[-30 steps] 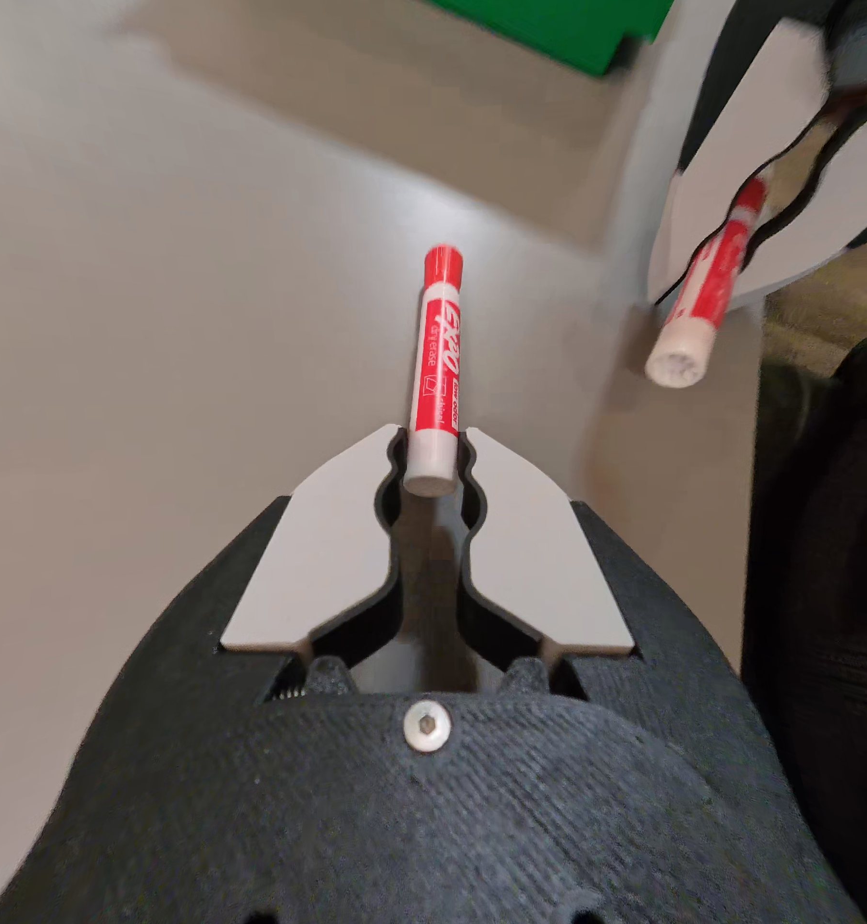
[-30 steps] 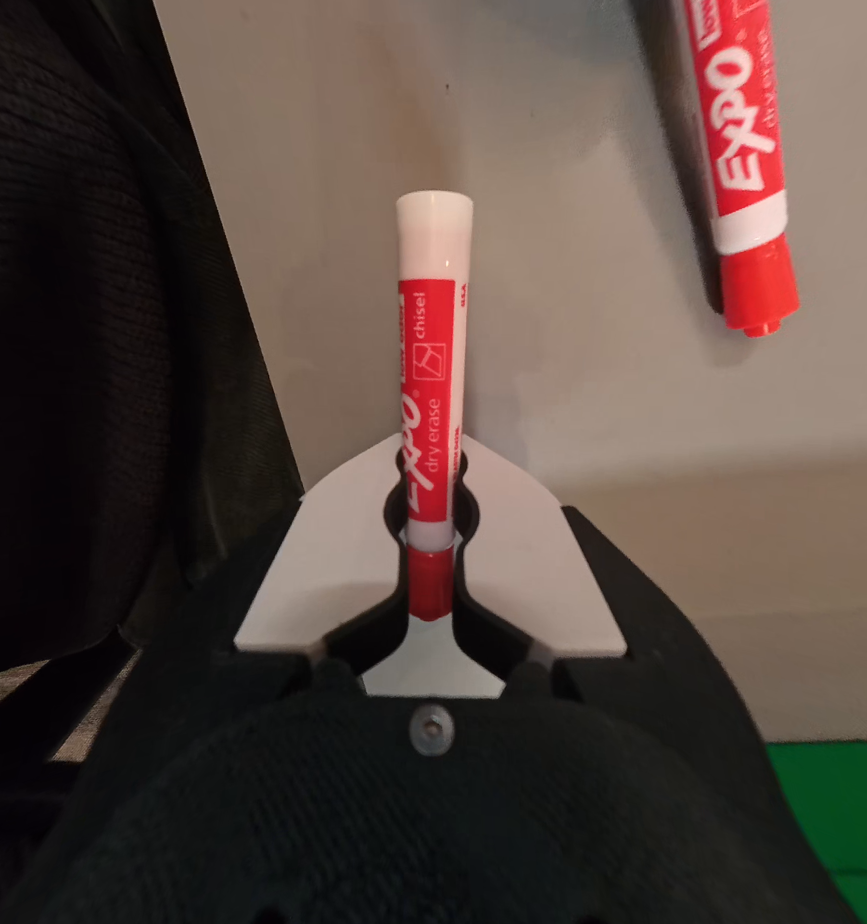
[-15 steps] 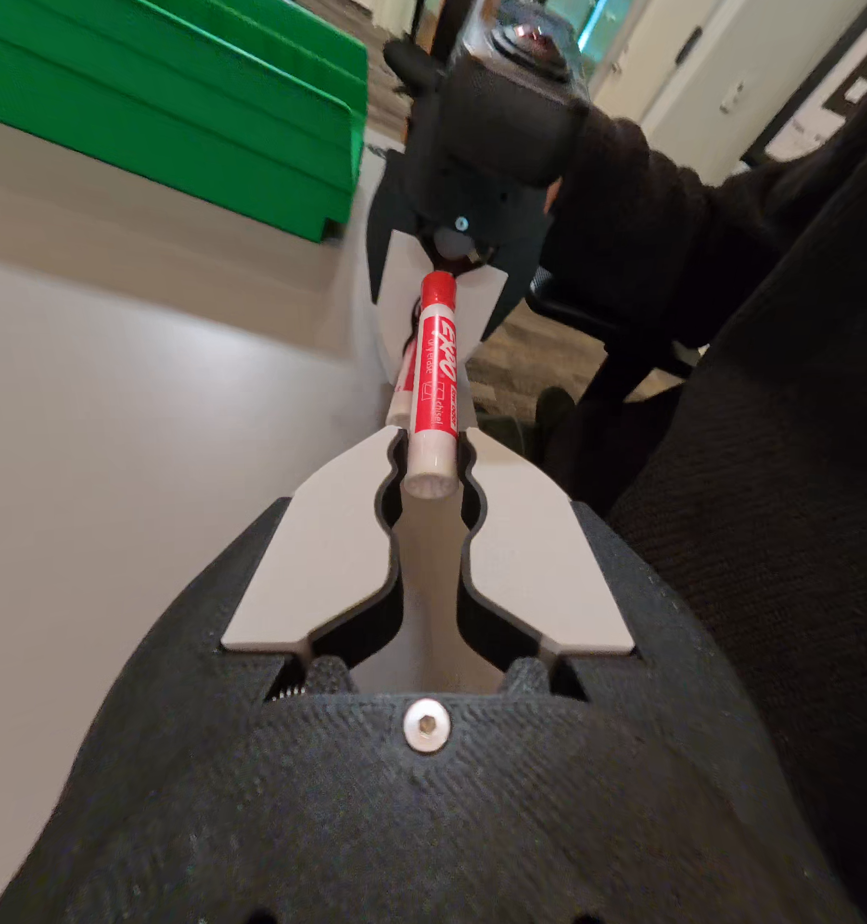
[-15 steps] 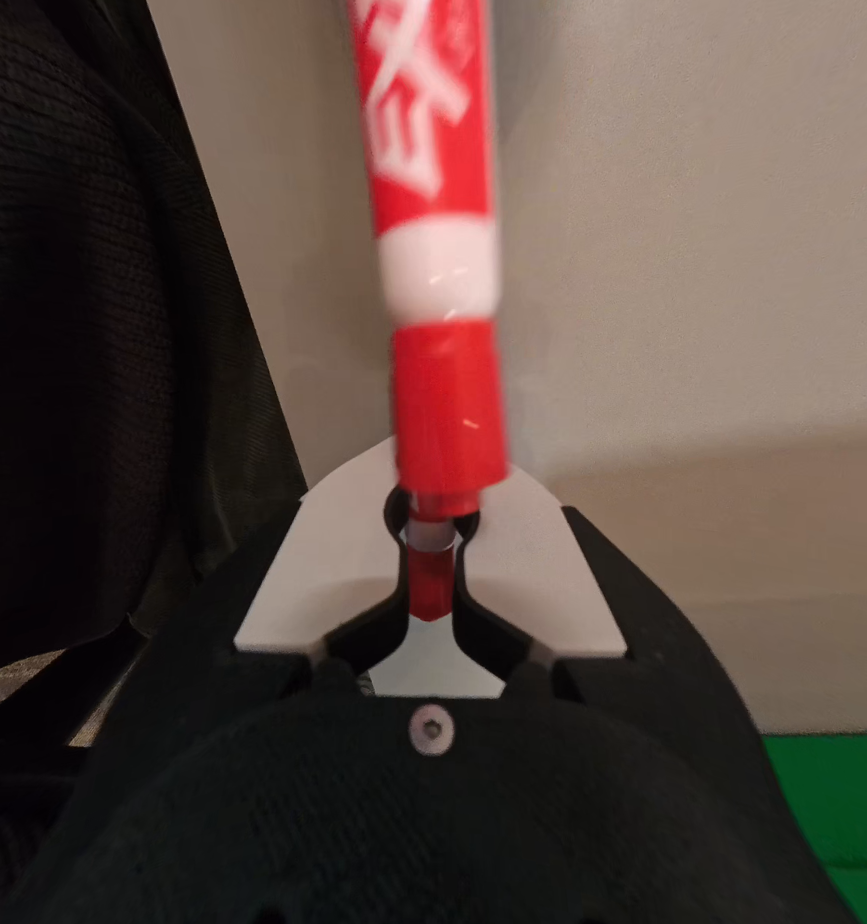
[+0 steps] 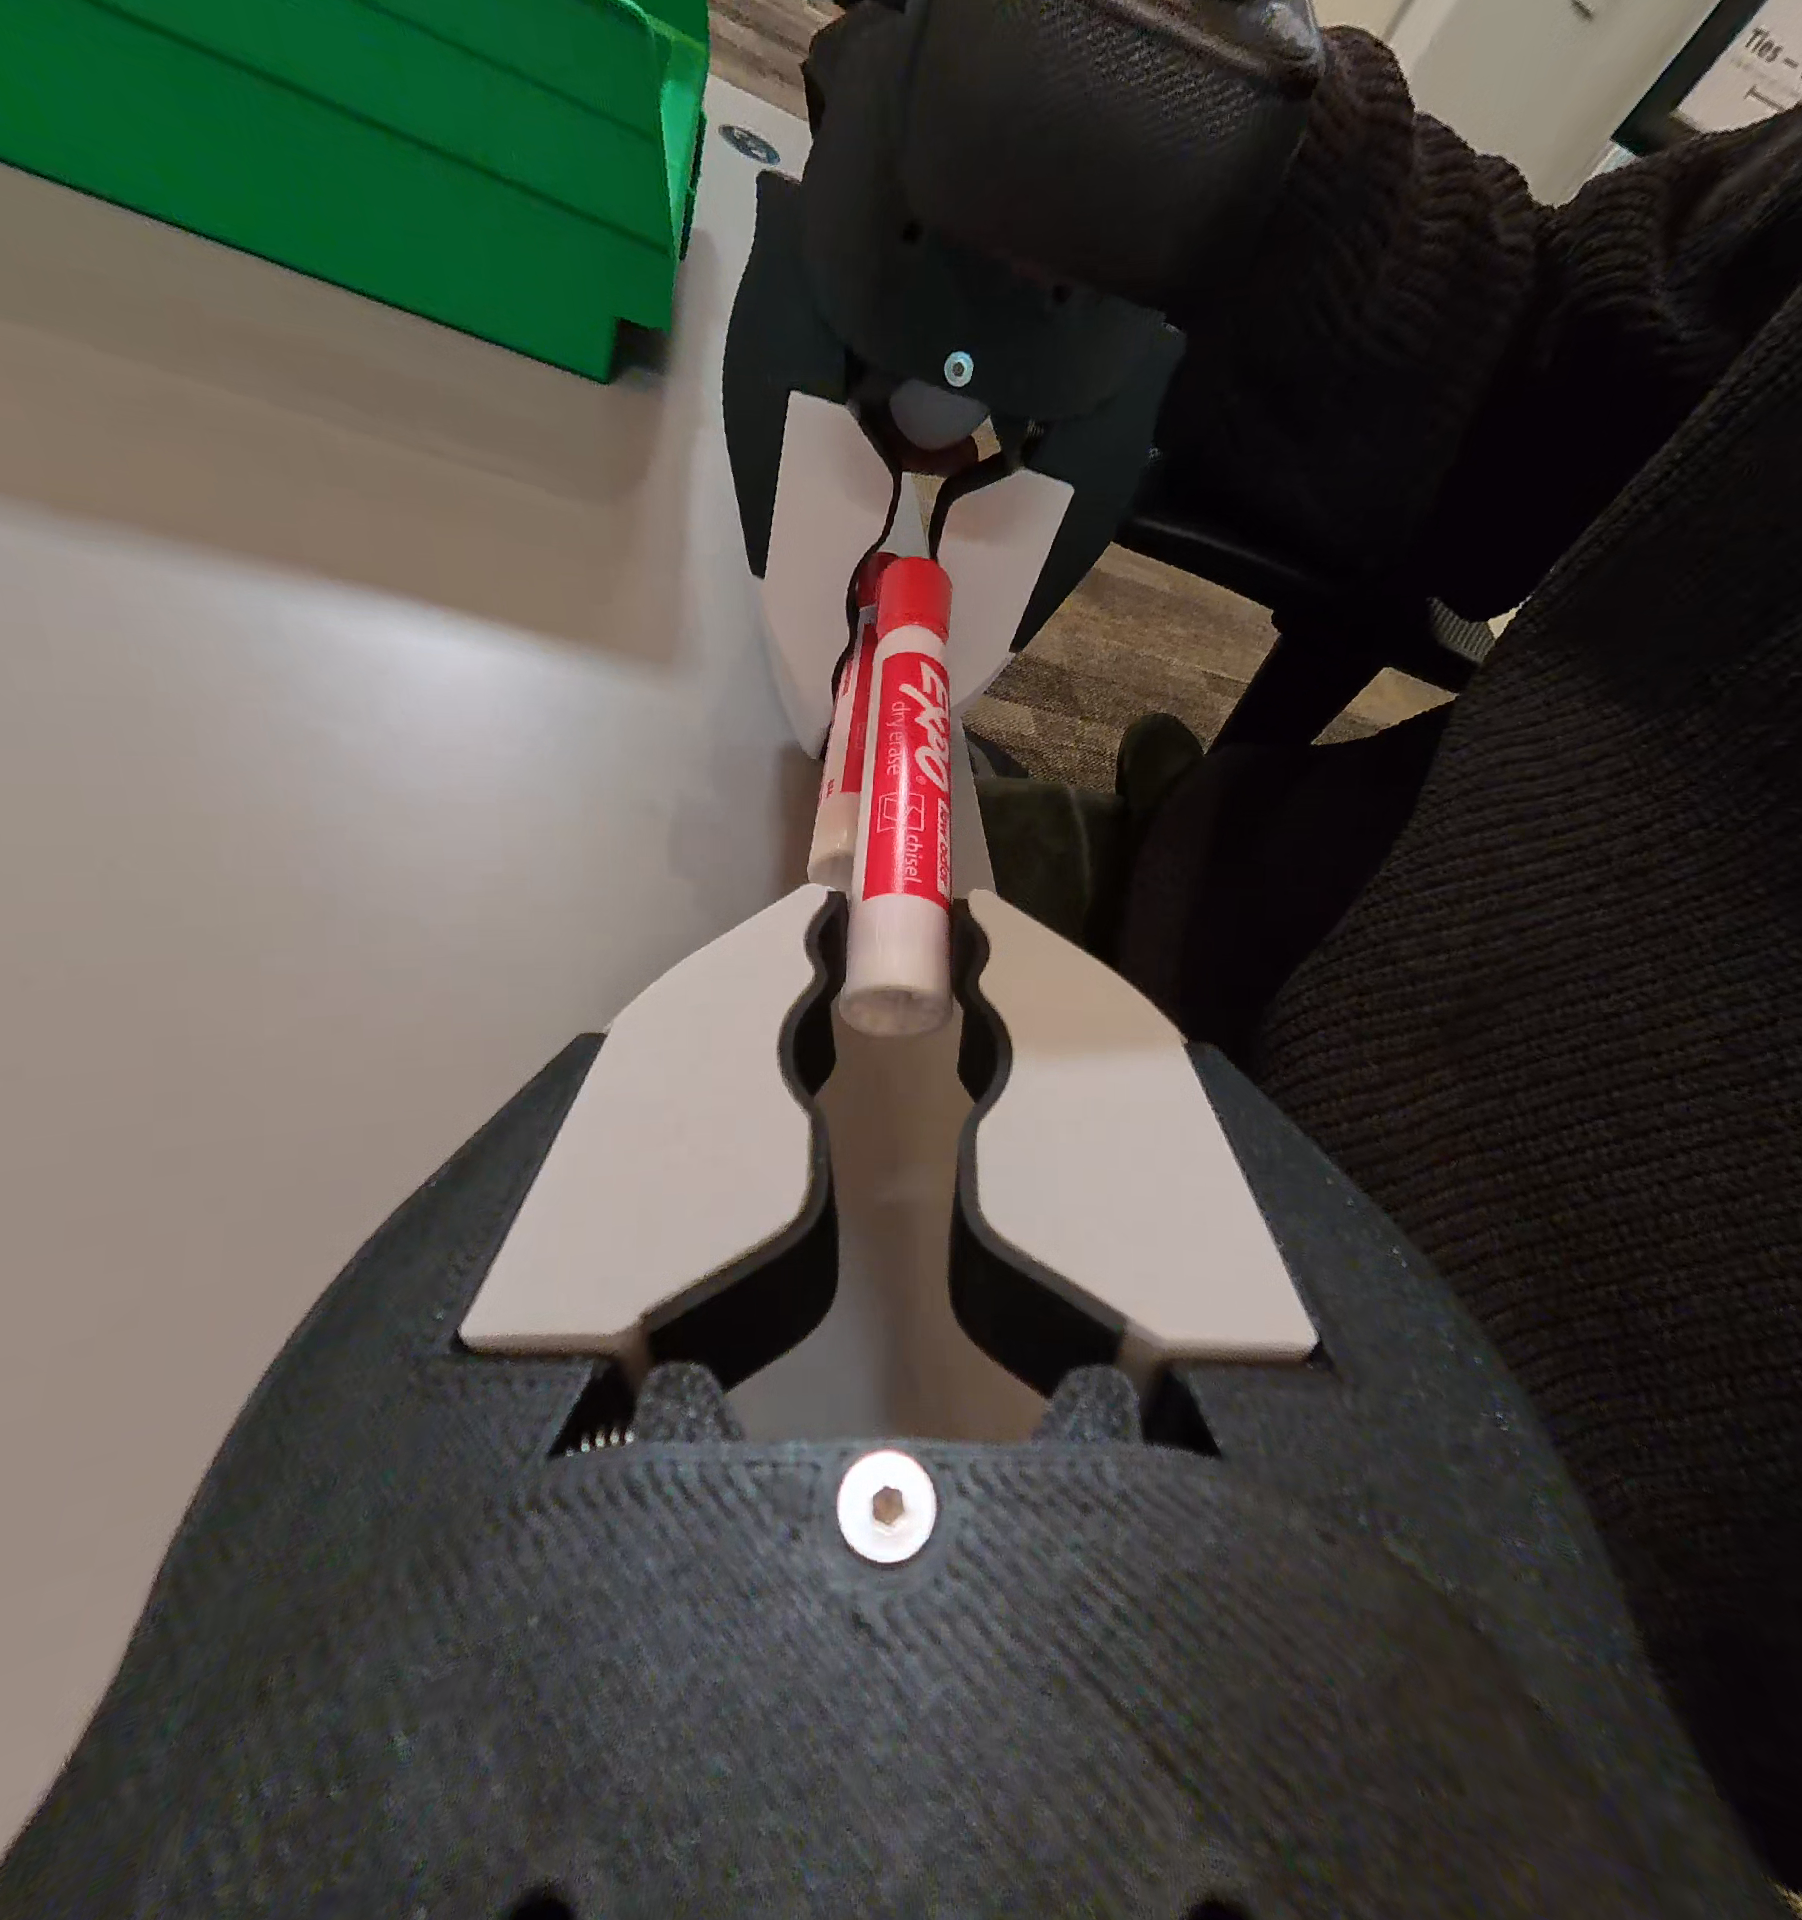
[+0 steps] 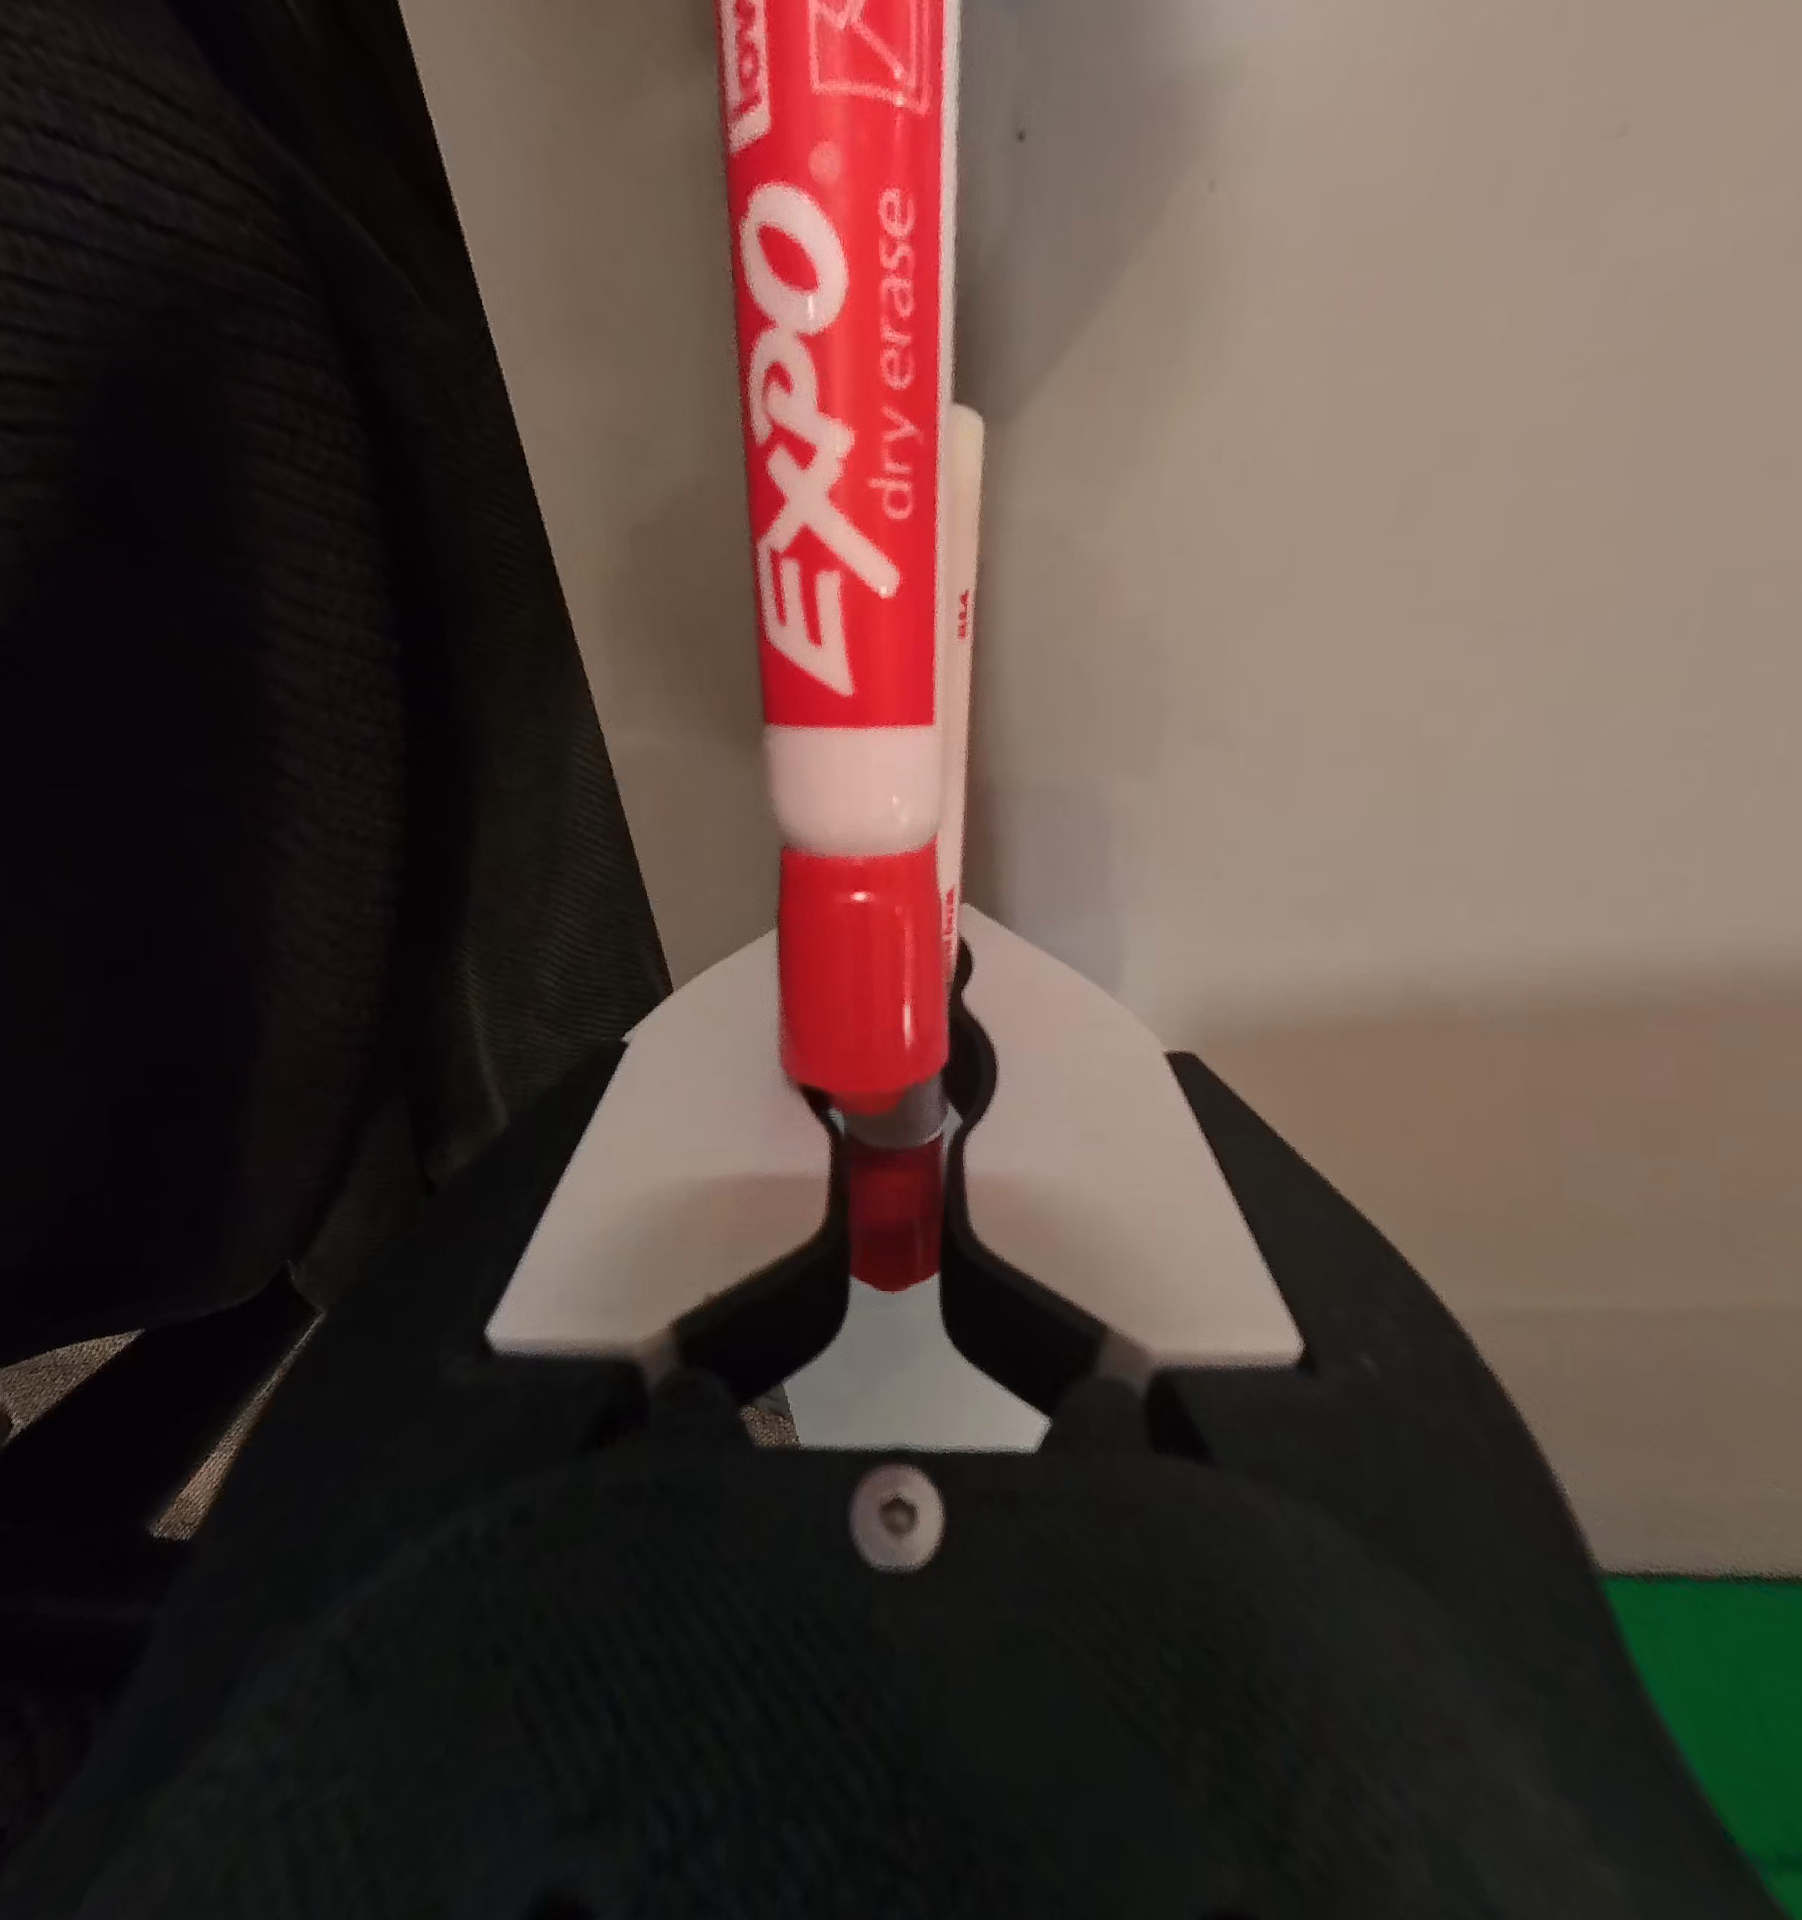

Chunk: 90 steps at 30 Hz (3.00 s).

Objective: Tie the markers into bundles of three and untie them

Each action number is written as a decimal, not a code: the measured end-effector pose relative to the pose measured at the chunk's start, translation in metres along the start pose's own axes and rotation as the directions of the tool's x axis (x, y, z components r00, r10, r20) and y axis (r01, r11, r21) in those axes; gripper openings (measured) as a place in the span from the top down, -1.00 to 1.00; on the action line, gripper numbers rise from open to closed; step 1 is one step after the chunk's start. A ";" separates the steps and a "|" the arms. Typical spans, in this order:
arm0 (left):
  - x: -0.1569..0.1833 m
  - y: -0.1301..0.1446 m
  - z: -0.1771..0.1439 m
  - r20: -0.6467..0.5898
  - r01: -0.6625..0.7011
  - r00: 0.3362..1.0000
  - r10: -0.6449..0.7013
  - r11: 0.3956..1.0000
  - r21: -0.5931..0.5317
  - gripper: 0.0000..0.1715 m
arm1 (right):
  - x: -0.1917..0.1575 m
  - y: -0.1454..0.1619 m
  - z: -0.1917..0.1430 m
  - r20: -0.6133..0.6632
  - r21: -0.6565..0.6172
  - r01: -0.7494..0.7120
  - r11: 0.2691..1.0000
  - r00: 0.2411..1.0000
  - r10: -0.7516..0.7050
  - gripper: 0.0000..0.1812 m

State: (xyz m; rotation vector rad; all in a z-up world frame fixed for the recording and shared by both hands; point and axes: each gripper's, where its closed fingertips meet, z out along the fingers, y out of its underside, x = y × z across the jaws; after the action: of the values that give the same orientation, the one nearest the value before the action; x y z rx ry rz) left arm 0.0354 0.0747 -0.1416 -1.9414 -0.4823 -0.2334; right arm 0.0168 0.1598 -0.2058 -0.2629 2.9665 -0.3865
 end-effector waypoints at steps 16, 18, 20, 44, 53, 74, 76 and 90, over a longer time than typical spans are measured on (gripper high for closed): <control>0.002 0.008 0.009 0.002 0.006 1.000 -0.006 0.999 -0.050 0.76 | -0.009 0.000 0.005 0.009 -0.050 0.031 0.998 1.000 -0.030 0.84; 0.003 0.007 0.011 0.000 0.002 1.000 -0.002 0.999 -0.047 0.76 | -0.011 -0.003 0.005 0.014 -0.046 0.038 0.998 0.999 -0.038 0.84; 0.005 0.007 0.013 -0.004 0.001 1.000 -0.001 0.999 -0.048 0.76 | -0.013 -0.005 0.004 0.015 -0.041 0.044 0.998 0.999 -0.043 0.83; 0.009 0.006 0.035 0.023 0.000 1.000 0.000 1.000 -0.011 0.60 | -0.011 -0.005 0.004 0.003 -0.053 0.035 0.998 0.999 -0.035 0.84; 0.001 0.007 0.025 0.039 -0.002 0.999 0.001 1.000 0.004 0.55 | -0.006 -0.001 -0.001 -0.011 -0.047 0.019 0.999 1.000 -0.019 0.84; 0.000 0.011 0.024 0.042 0.001 0.999 -0.001 1.000 -0.016 0.74 | -0.006 0.001 0.000 -0.010 -0.057 0.013 0.998 1.000 -0.013 0.84; 0.000 0.009 0.021 0.031 0.009 0.999 -0.009 1.000 -0.004 0.79 | -0.005 0.001 -0.001 -0.011 -0.057 0.012 0.998 1.000 -0.013 0.84; 0.001 0.008 0.027 0.033 0.032 0.999 -0.033 0.999 0.012 0.95 | -0.006 0.001 0.000 -0.011 -0.061 0.013 0.998 1.000 -0.013 0.84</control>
State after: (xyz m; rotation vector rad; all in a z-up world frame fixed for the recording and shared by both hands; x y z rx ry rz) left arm 0.0378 0.0968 -0.1587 -1.9302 -0.5361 -0.2192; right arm 0.0220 0.1622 -0.2053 -0.2879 2.9927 -0.3008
